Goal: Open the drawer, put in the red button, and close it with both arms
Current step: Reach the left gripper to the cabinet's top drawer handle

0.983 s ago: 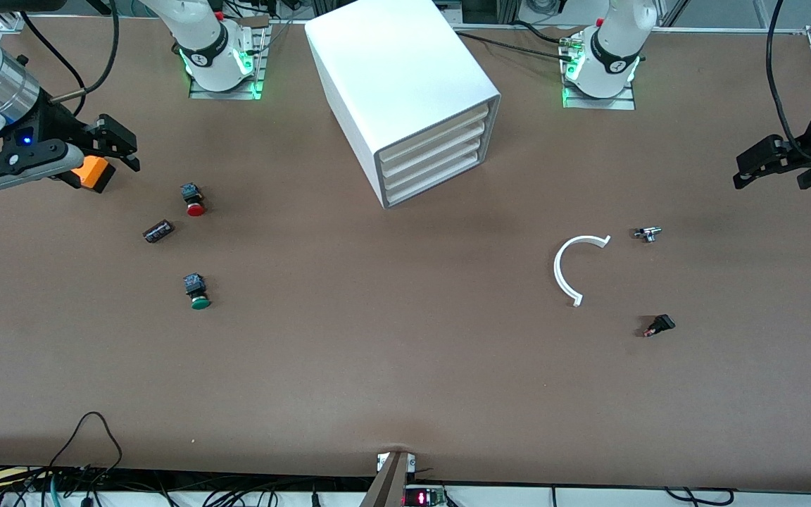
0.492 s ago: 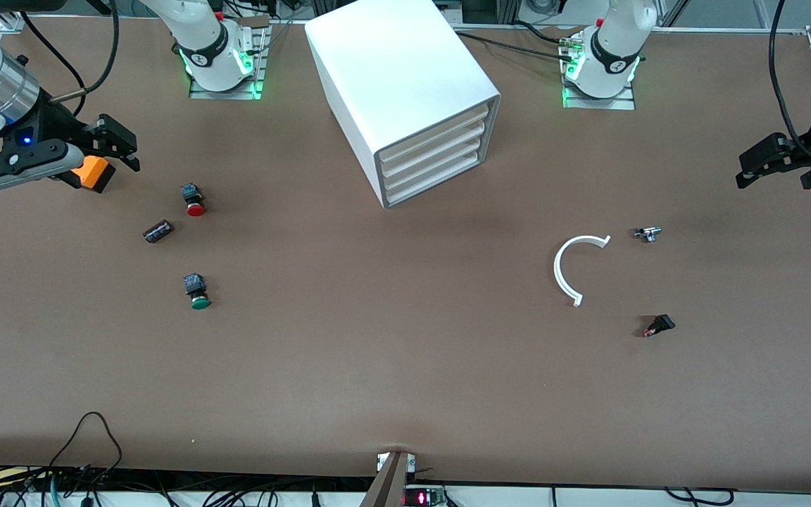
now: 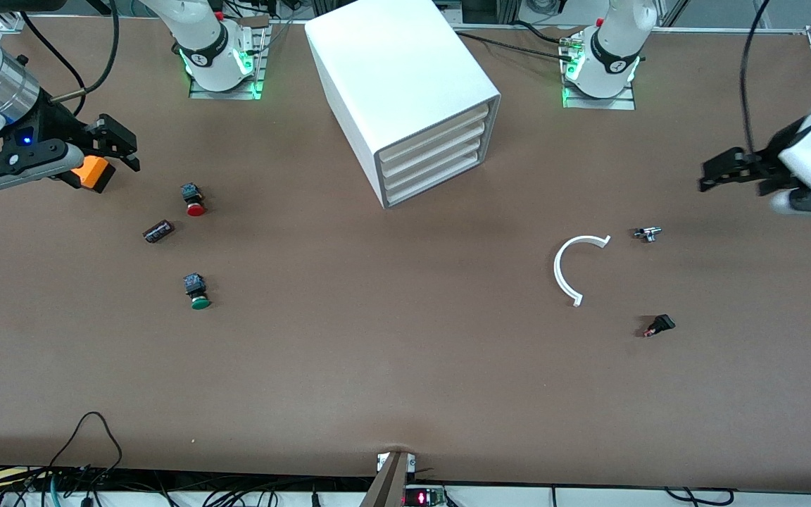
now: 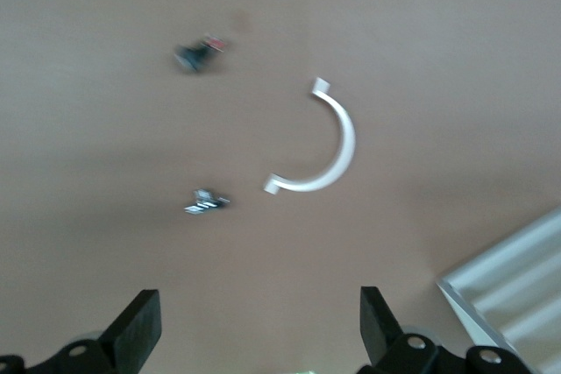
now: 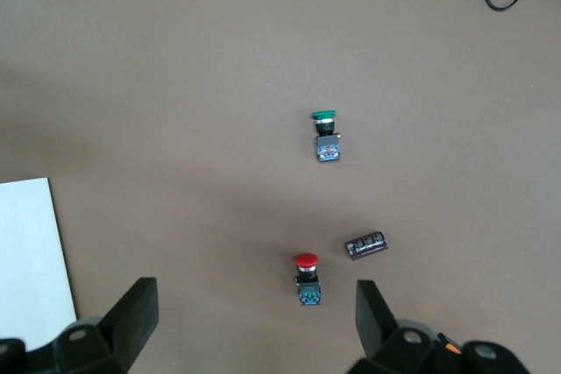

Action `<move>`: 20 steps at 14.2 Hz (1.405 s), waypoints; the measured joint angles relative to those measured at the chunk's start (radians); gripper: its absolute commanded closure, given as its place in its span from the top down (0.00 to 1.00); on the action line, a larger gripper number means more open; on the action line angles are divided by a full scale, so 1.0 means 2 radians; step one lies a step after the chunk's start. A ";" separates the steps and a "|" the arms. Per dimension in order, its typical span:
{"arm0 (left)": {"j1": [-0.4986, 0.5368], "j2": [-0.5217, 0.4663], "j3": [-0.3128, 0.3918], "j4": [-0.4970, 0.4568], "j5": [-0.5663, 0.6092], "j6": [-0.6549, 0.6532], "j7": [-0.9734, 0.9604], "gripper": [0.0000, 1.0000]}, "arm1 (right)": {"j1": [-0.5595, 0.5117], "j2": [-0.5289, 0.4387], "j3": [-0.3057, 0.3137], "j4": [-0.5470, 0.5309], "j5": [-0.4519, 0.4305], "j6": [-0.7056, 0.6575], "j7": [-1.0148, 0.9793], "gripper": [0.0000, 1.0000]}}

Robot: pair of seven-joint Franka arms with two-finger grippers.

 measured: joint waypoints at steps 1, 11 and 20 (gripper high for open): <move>-0.002 0.013 -0.002 -0.002 -0.019 -0.008 0.023 1.00 | 0.000 0.000 0.000 0.000 0.000 0.000 0.000 1.00; -0.004 0.146 -0.057 -0.042 -0.226 -0.031 0.105 0.99 | 0.000 0.001 0.000 0.000 0.000 -0.004 0.000 1.00; -0.004 0.227 -0.079 -0.139 -0.403 0.017 0.341 0.77 | 0.000 0.004 0.000 0.000 0.000 -0.005 0.000 1.00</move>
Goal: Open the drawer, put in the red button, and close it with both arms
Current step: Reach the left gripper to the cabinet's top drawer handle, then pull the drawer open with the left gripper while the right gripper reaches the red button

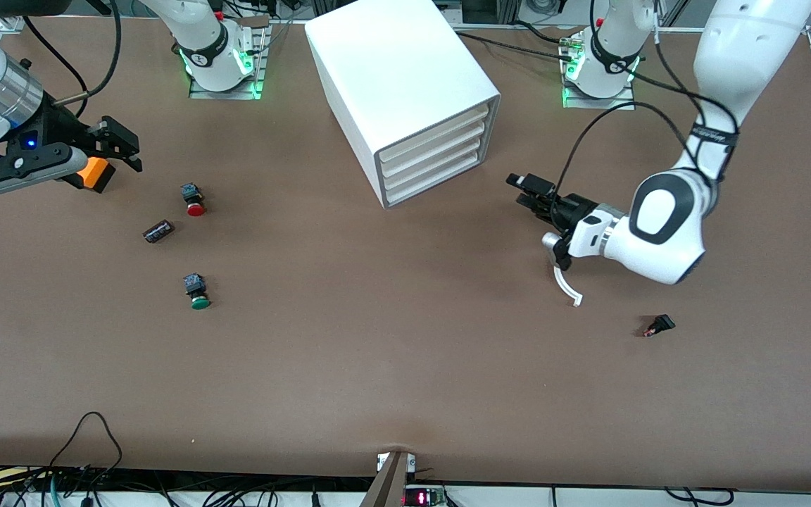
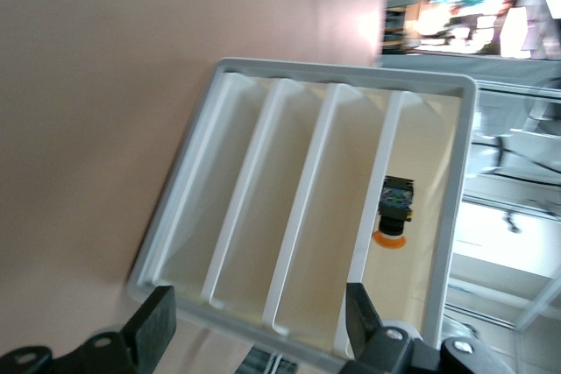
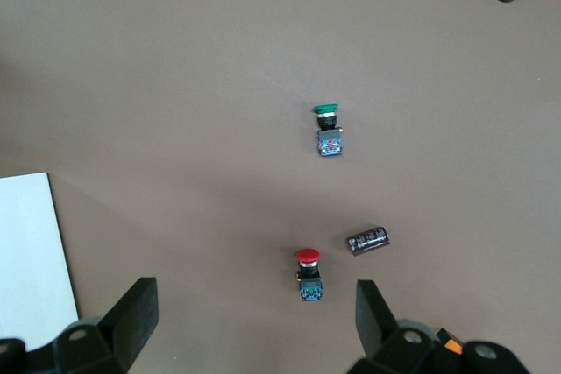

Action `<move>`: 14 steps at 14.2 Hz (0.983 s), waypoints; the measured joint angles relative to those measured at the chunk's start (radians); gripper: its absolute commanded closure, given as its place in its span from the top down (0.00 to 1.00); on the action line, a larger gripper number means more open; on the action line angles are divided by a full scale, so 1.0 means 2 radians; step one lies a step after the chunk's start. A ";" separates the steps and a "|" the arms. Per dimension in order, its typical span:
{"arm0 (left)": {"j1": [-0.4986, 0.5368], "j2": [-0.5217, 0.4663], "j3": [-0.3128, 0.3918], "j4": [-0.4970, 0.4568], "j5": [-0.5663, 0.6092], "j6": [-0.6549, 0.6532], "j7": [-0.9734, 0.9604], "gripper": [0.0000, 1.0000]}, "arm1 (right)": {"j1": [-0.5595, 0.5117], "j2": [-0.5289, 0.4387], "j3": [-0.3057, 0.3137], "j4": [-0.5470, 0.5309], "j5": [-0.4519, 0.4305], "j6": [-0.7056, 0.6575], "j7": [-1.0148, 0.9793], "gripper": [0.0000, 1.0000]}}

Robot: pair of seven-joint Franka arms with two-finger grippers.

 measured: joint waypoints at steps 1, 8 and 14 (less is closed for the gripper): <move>0.000 0.011 -0.006 -0.011 -0.019 0.001 0.025 0.75 | 0.000 0.000 0.000 0.000 0.000 0.000 0.000 1.00; -0.036 0.055 -0.051 -0.066 -0.133 0.040 0.133 0.64 | 0.000 0.000 0.000 0.000 0.000 0.000 0.000 1.00; -0.090 0.066 -0.052 -0.098 -0.228 0.064 0.177 0.27 | 0.000 0.010 0.000 0.000 0.000 0.000 0.000 1.00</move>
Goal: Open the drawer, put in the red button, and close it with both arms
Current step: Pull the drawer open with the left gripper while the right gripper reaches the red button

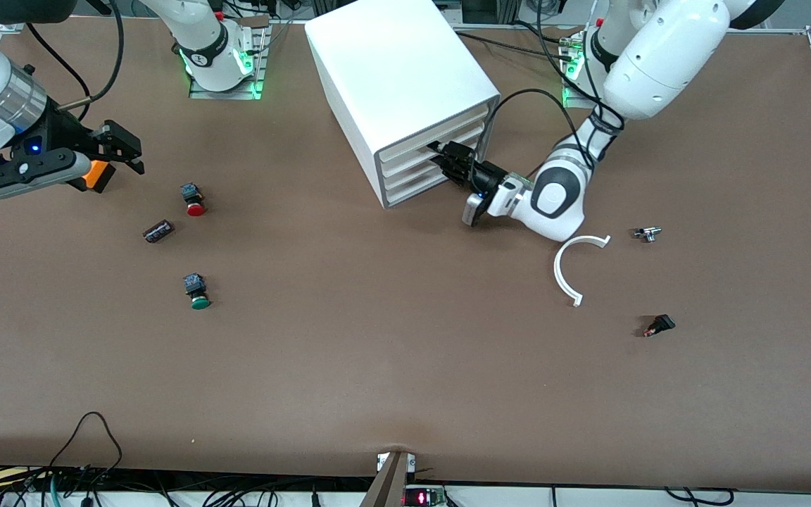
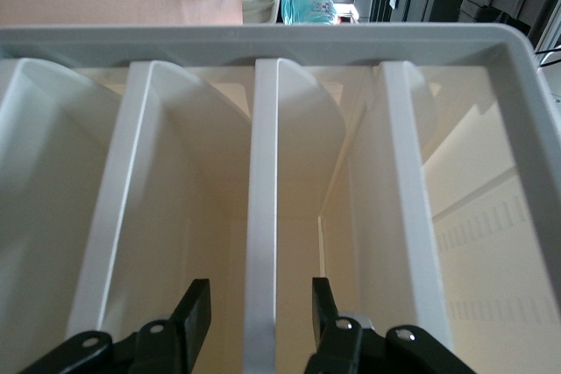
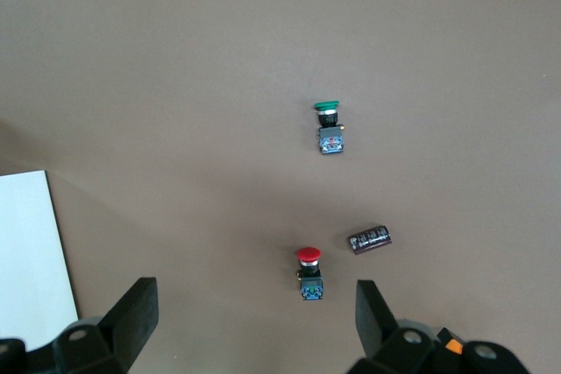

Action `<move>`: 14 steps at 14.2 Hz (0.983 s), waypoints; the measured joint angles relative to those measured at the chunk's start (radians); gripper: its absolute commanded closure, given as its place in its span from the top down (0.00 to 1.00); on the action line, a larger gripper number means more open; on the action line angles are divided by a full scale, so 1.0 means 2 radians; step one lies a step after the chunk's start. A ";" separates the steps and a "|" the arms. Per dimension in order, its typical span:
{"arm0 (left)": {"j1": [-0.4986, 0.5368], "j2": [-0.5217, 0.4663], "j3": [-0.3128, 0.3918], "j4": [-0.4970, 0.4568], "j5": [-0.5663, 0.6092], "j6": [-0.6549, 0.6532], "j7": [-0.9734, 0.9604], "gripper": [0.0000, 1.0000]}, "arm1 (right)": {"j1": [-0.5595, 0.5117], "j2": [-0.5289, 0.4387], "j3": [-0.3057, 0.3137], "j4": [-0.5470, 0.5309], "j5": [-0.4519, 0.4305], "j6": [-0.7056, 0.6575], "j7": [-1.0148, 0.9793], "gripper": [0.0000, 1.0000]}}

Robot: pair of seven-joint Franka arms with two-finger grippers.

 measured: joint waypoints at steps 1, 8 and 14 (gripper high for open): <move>-0.003 0.000 0.000 0.000 -0.002 0.003 0.000 0.15 | 0.000 0.004 0.000 0.000 0.000 0.000 0.000 1.00; -0.004 0.000 0.000 0.000 -0.003 0.004 0.000 0.00 | 0.000 0.030 0.000 0.000 0.000 0.001 -0.001 1.00; 0.014 -0.007 0.004 0.000 -0.003 0.015 -0.010 0.00 | 0.000 0.049 -0.001 0.000 -0.001 0.011 -0.009 1.00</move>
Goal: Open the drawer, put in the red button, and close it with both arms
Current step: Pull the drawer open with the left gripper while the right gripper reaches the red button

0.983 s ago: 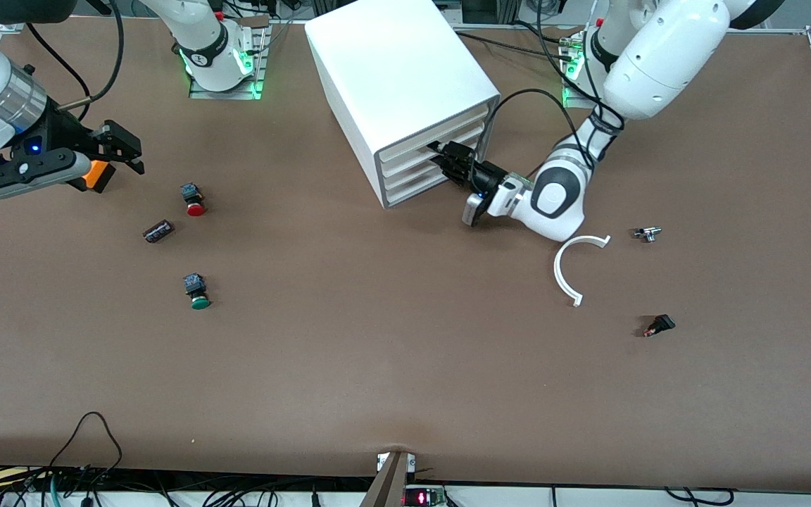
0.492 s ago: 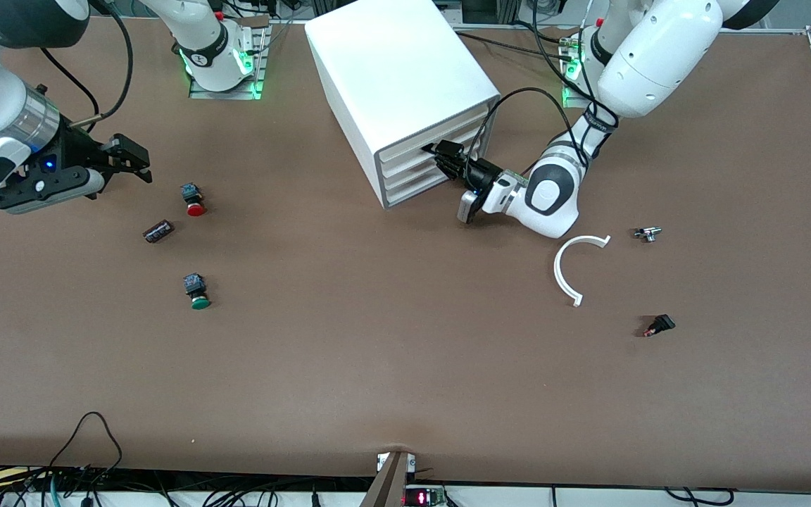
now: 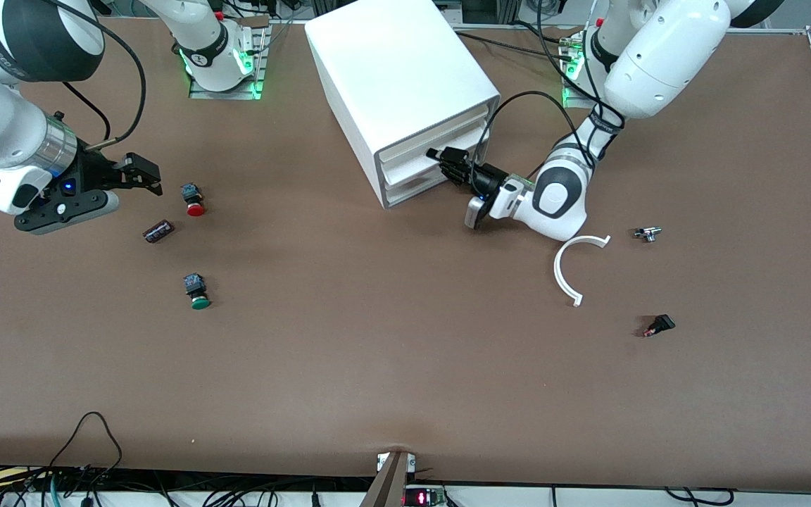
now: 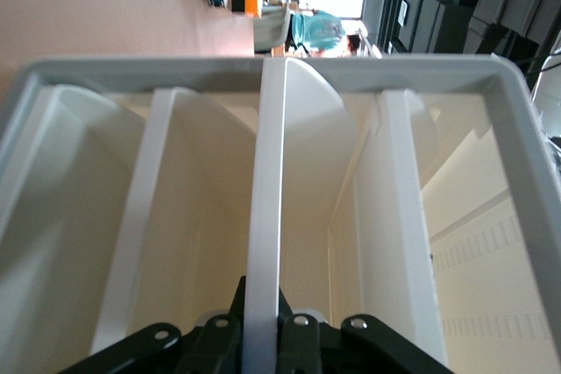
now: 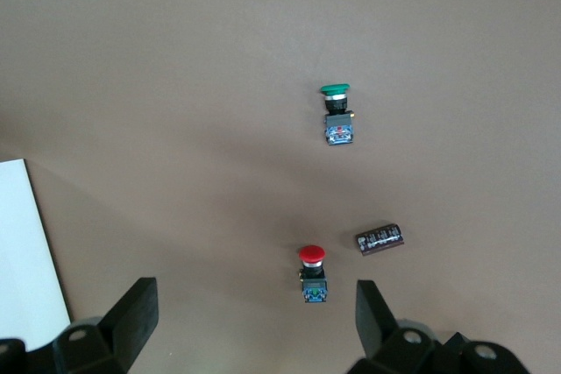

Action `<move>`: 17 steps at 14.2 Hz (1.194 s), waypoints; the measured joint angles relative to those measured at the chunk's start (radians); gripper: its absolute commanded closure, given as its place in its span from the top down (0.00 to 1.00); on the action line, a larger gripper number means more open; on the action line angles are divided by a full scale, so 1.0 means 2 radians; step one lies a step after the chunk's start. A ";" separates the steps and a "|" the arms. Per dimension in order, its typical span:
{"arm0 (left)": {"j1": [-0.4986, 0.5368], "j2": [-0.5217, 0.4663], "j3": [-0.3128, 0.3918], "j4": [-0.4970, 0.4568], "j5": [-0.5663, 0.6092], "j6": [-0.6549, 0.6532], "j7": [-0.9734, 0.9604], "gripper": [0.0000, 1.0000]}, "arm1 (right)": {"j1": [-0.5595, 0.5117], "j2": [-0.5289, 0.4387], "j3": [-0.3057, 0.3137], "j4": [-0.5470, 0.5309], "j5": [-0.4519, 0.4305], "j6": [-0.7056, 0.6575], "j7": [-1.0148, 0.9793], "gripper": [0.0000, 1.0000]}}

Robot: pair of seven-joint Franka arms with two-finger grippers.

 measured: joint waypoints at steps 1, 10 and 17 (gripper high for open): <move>0.006 -0.003 0.000 0.000 0.000 0.006 -0.003 0.00 | 0.000 0.000 -0.001 0.000 0.000 0.001 -0.009 1.00; 0.034 -0.019 -0.001 0.000 -0.024 0.046 -0.032 0.00 | -0.006 0.027 -0.006 0.000 -0.002 0.023 -0.038 1.00; 0.068 -0.021 -0.002 0.003 -0.035 0.068 -0.034 0.00 | -0.015 0.057 -0.011 -0.028 -0.003 0.063 -0.049 1.00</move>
